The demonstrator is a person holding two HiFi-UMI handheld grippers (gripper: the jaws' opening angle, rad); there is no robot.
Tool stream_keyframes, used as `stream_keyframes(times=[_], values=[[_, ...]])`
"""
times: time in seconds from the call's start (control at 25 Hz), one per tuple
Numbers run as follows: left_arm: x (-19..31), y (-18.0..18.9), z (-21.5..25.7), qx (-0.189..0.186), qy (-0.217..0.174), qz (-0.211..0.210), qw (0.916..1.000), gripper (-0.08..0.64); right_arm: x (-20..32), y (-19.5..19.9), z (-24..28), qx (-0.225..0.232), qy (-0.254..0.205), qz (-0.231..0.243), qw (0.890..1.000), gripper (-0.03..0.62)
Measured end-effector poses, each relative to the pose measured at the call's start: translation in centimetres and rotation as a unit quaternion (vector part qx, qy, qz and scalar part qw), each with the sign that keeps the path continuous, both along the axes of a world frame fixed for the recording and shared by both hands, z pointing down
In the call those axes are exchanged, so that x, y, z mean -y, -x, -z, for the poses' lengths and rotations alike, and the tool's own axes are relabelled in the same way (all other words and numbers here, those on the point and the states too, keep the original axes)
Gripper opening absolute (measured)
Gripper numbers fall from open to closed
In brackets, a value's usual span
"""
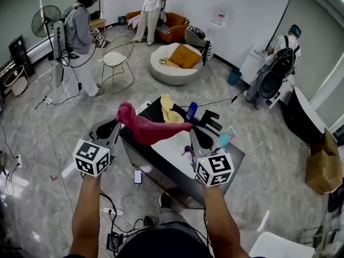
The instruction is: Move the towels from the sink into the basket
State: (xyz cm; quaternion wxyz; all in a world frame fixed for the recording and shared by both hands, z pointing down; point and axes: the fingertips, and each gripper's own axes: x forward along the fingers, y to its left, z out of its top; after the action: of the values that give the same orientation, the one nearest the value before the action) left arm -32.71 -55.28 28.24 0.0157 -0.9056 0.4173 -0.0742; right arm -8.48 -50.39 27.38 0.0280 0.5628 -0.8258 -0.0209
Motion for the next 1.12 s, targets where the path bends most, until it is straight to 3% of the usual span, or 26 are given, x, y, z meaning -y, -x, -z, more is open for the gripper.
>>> stream_keyframes(times=[0.64,1.12], values=[[-5.0,-13.6,1.0,0.011,-0.008,-0.104,0.9945,0.02,-9.5,-12.5,0.4,0.015,-0.008,-0.095,0.995,0.014],[-14.5,-30.1,0.9,0.021,-0.005,-0.168,0.9855,0.02,-22.3,-27.5,0.0,0.026,-0.007,-0.15,0.988,0.014]])
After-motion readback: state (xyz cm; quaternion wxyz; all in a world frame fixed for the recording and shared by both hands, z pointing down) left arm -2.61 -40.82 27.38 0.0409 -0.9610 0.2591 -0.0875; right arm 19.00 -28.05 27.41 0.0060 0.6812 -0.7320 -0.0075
